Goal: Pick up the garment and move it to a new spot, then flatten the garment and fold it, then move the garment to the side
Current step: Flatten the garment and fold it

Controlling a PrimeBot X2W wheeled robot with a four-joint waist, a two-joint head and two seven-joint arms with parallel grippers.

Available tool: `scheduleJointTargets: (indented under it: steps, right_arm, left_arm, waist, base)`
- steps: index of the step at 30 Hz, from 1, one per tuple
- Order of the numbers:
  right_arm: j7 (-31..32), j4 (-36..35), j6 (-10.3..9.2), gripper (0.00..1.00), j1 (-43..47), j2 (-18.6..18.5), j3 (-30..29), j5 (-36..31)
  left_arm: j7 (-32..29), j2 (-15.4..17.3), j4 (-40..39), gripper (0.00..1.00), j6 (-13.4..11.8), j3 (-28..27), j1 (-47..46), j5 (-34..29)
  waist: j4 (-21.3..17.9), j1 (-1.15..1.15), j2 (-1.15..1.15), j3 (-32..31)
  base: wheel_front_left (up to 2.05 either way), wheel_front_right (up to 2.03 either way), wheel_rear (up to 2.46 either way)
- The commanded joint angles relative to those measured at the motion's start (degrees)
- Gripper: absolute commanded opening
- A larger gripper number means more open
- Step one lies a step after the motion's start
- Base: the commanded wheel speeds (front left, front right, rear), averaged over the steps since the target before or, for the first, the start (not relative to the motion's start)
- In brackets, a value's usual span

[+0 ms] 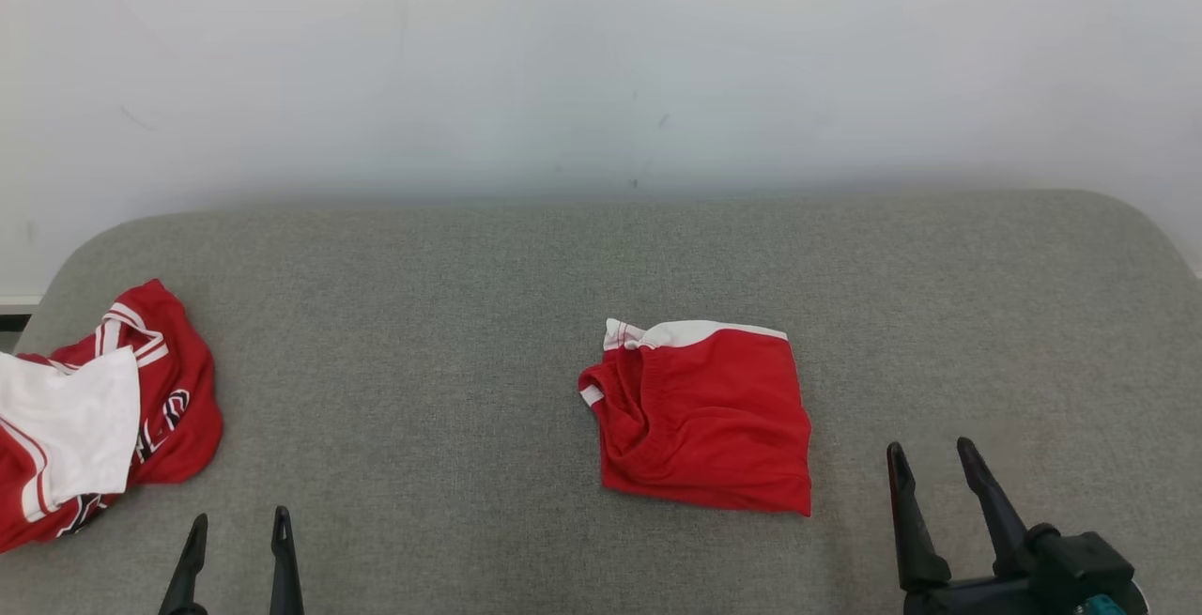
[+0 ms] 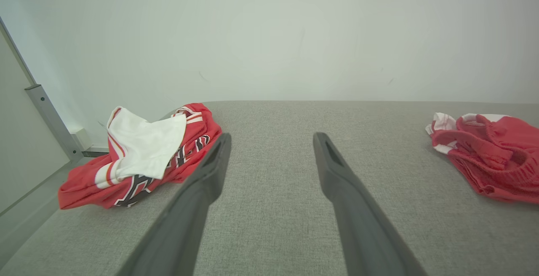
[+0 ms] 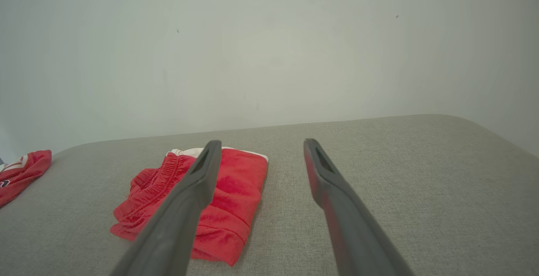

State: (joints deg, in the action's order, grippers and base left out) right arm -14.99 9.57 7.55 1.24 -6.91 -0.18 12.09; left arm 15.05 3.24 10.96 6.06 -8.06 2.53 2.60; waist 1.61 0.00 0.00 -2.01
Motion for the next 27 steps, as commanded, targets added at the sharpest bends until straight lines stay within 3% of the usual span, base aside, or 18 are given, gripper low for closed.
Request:
scheduleJointTargets:
  steps: [1, 17, 27]
  right_arm:
    - [-0.26, 0.14, -0.14, 1.0, 1.12, 0.52, 0.0, -1.39]
    - [-0.27, 4.69, -0.15, 1.0, 0.22, 1.78, -1.31, -6.48]
    - [-0.27, 4.95, -0.15, 1.0, -0.07, 2.1, -1.01, -6.87]
  left_arm:
    - [0.19, -0.02, -0.19, 1.0, 0.13, 0.14, 0.99, -0.14]
    - [0.19, 1.63, 0.41, 1.0, 0.57, 2.49, 2.11, -2.06]
    - [0.18, 1.48, -1.27, 1.0, 0.21, 1.41, 2.88, -0.02]
  waist:
    - [0.18, 0.0, 0.0, -0.24]
    - [1.22, 0.0, 0.0, -0.99]
    - [1.62, 0.0, 0.0, -1.02]
  base:
    - [0.0, 0.0, 0.0]
    - [0.0, 0.0, 0.0]
    - [0.0, 0.0, 0.0]
